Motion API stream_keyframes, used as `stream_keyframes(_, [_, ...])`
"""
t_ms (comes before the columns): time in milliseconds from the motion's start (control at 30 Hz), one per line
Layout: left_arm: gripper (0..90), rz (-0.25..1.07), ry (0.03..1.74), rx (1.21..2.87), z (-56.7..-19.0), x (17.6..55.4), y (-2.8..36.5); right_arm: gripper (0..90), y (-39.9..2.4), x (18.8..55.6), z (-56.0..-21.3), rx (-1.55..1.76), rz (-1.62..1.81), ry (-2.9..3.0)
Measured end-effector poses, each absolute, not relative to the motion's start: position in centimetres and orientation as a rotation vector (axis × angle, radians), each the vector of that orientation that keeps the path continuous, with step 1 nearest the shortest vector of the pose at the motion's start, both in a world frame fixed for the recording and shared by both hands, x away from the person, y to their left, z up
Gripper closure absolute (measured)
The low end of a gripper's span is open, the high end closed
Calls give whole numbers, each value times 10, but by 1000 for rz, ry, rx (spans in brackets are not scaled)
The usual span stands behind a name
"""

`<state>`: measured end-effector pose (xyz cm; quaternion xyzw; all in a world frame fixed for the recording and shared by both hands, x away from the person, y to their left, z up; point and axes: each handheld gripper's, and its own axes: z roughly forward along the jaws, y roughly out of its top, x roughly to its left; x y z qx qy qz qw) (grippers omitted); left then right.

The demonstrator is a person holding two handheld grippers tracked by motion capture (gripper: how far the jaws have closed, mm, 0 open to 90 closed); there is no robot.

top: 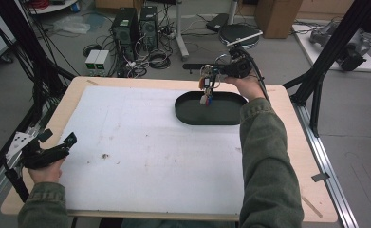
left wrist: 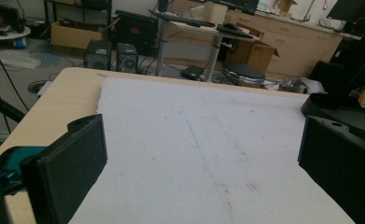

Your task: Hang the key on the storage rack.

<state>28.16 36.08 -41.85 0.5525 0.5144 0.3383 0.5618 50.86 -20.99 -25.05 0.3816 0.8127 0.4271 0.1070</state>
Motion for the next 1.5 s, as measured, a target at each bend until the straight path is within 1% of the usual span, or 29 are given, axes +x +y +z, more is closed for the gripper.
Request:
stream_keyframes(333, [17, 792, 1212, 1297, -419, 282, 362, 854, -211, 522, -263, 1179, 1225, 2377])
stream_keyframes(700, [18, 786, 1212, 1293, -419, 282, 361, 854, -210, 530, -268, 1258, 1227, 2317])
stream_keyframes(867, [18, 785, 1209, 1297, -419, 283, 361, 813, -210, 530, -269, 1259, 1213, 2314])
stream_keyframes(933, [17, 786, 1210, 1298, -419, 283, 361, 770, -210, 527, -265, 1243, 1244, 2281])
stream_keyframes(1067, [17, 787, 1209, 1295, -419, 282, 361, 718, -211, 522, -259, 1231, 1276, 2262])
stream_keyframes(1200, [18, 788, 1209, 1291, -419, 282, 361, 549, -214, 517, -256, 1229, 1285, 2267])
stream_keyframes(1333, [18, 786, 1210, 1288, -419, 283, 361, 394, -211, 511, -253, 1235, 1212, 2243])
stream_keyframes(1500, [18, 782, 1210, 1285, -419, 283, 361, 233, -211, 507, -251, 1291, 1155, 2215])
